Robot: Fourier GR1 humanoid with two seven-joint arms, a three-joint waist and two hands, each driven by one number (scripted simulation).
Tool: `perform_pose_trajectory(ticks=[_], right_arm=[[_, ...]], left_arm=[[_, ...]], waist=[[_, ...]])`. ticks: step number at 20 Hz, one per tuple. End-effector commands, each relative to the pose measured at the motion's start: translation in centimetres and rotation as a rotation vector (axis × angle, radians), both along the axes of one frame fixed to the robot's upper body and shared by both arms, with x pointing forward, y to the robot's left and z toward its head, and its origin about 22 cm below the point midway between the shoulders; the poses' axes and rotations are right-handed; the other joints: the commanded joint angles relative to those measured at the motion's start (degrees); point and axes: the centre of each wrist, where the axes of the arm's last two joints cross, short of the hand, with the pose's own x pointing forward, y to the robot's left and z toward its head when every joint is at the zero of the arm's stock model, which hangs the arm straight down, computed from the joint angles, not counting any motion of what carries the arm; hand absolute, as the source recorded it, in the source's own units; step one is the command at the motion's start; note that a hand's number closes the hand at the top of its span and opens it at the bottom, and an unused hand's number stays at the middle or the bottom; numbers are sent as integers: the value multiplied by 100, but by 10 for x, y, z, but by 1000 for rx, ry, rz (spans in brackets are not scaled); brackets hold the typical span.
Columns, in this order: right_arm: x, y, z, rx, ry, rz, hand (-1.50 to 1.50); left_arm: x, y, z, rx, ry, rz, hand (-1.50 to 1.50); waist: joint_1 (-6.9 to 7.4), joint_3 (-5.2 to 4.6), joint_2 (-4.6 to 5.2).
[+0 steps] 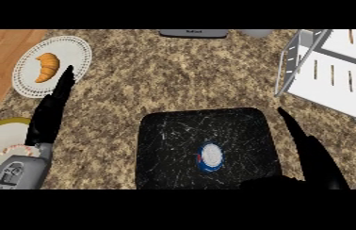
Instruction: Pick the can from the tray and place it in the tiered basket
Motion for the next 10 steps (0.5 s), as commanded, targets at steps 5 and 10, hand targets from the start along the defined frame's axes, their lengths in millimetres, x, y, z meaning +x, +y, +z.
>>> perform_pose_trajectory(ticks=[5, 10], right_arm=[[25, 32, -13, -63, 266, -58, -150], [26, 56, -33, -75, 305, -41, -150]], left_arm=[[-2, 2, 4, 2, 1, -2, 0], [-7, 3, -5, -13, 21, 22, 0]], waist=[[-68, 3, -34], [-128, 7, -48]])
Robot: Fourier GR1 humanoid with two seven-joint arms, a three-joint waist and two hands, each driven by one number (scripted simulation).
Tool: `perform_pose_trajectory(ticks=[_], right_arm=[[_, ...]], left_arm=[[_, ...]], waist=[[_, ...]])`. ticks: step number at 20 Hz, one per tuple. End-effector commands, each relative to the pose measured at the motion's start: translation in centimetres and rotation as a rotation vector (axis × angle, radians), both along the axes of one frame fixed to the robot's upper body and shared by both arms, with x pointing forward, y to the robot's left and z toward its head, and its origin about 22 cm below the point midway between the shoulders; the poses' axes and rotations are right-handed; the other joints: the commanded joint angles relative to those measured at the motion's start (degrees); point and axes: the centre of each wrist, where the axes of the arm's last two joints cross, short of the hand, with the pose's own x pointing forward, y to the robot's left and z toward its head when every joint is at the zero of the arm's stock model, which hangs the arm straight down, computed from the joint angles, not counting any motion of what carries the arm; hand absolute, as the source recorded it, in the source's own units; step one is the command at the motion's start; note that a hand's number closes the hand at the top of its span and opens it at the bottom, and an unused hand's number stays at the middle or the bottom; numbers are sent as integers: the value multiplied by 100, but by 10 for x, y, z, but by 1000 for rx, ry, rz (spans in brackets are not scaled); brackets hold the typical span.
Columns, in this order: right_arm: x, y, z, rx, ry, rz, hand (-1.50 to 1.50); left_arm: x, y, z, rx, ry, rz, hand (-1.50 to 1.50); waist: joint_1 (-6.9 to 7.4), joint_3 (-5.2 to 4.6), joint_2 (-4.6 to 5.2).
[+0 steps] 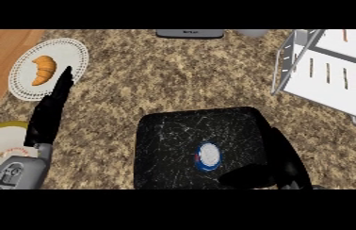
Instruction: Pick the can from the tray and place it in the tiered basket
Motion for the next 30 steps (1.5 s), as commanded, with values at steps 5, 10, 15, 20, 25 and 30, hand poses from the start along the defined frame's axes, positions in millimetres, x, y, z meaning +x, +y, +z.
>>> perform_pose_trajectory(ticks=[5, 10, 15, 20, 25, 30], right_arm=[[0, 33, -7, -96, 183, -58, -150], [10, 40, -9, -177, 168, -51, -150], [4, 55, -11, -215, 148, -45, -150], [2, 66, -14, -220, 173, -51, -150], [11, 73, -20, -212, 214, -81, -150], [8, 72, -26, -202, 240, -92, -150]], left_arm=[[-8, 9, -1, -5, -5, 21, 0], [5, -5, 11, -7, 3, 21, 0], [-7, 3, -8, -8, -1, 22, 0], [-11, 8, 1, 18, -11, 10, 0], [-15, 2, -9, -4, 0, 29, 0], [-9, 8, -3, 12, -7, 26, 0]], waist=[[-69, 8, -26], [-122, 5, -24], [-137, 3, -28], [-122, 10, -34], [-91, 16, -14], [-96, 19, -7]])
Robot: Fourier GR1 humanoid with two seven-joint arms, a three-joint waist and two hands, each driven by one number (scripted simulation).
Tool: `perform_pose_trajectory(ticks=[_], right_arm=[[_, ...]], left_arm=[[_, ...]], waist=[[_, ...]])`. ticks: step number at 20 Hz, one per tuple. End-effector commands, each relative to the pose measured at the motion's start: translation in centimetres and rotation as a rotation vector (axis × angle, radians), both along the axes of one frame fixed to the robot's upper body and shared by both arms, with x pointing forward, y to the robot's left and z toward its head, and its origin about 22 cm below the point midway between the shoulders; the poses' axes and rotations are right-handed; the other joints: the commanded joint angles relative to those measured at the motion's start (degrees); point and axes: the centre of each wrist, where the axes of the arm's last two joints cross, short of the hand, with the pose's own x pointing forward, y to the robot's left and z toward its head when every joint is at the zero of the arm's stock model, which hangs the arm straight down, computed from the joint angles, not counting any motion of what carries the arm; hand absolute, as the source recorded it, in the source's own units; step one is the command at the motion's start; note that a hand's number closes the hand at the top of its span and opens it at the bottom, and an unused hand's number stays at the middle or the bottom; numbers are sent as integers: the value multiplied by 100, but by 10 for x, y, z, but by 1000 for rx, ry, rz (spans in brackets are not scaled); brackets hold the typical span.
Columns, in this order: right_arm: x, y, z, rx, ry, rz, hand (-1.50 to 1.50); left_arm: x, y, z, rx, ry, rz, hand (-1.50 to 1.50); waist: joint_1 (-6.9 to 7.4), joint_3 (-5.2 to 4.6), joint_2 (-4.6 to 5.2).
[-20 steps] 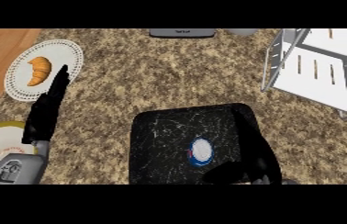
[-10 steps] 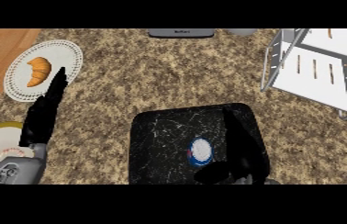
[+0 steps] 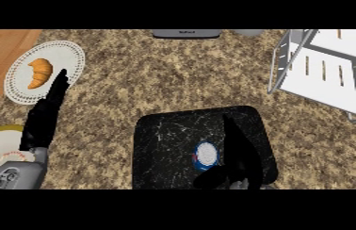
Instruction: Pick the can from the tray and place it in the tiered basket
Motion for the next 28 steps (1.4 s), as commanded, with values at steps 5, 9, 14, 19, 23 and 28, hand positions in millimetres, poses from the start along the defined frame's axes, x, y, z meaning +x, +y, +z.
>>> perform_pose_trajectory(ticks=[5, 9, 14, 19, 23, 28], right_arm=[[8, 12, 2, -78, 158, -131, -150], [-12, 24, -20, -53, 177, -120, -150], [13, 20, -25, -41, 209, -114, -150], [21, 19, -40, -5, 244, -118, -150], [8, 37, -42, -52, 301, 104, 150], [10, 48, -32, -101, 230, 102, 150]], left_arm=[[4, -8, 2, 9, -13, -12, 0], [-8, -2, -14, -16, -3, 0, 0], [7, -16, -2, -7, -14, -9, 0], [0, 12, -1, 1, -1, -13, 0], [-3, -10, -10, 0, 5, -5, 0], [6, 9, 7, 5, -4, 3, 0]], waist=[[28, 8, 10], [41, 7, 6], [44, 11, 22], [75, 10, 25], [68, 10, 14], [44, 10, 9]])
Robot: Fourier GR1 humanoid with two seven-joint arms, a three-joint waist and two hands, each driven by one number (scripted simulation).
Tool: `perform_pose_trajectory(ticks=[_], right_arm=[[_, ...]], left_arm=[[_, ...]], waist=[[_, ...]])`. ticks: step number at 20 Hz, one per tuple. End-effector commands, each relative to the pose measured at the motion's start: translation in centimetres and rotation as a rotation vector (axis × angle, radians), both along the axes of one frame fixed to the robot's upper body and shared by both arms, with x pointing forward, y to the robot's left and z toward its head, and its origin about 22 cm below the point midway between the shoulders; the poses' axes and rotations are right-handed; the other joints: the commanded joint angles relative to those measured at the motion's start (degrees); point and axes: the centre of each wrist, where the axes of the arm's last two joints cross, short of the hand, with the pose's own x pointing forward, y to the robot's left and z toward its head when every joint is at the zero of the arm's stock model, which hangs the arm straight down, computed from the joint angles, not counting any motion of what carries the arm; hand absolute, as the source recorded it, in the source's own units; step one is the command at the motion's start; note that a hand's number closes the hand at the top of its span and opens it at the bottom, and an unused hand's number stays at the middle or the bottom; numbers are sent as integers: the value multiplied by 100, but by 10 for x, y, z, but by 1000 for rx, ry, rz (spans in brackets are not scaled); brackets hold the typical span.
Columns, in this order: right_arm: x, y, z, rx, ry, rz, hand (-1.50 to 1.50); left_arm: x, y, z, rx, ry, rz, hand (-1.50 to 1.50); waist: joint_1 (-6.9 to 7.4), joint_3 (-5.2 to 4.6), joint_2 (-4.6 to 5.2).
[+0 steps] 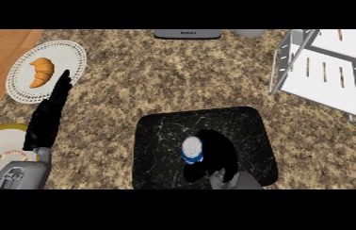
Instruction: Pick the can from the tray and place it in the tiered basket
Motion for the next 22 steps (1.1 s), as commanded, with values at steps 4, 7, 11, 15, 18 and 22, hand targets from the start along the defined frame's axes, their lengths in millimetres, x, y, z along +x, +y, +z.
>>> perform_pose_trajectory(ticks=[4, 7, 11, 15, 18, 22], right_arm=[[-1, 1, 4, 44, 93, -143, 150], [19, 8, 21, 26, -8, -166, 150], [92, -7, 8, -94, -174, -86, 150], [129, -17, 25, -101, -357, -88, 150], [129, -2, 47, -2, -538, -220, 150], [134, -8, 86, -50, -795, -281, 150]], left_arm=[[-2, 1, -13, -12, 9, 3, 0], [5, -11, 14, -5, -9, 6, 0], [1, -6, 7, -6, -5, -25, 0], [12, -10, 14, 9, -21, -23, 0], [4, 3, 5, 9, 4, -22, 0], [-5, -1, -4, 11, 20, -1, 0]], waist=[[-39, 23, 45], [8, 27, 41], [152, 29, 97], [122, 30, 95], [110, 28, 77], [2, 23, 14]])
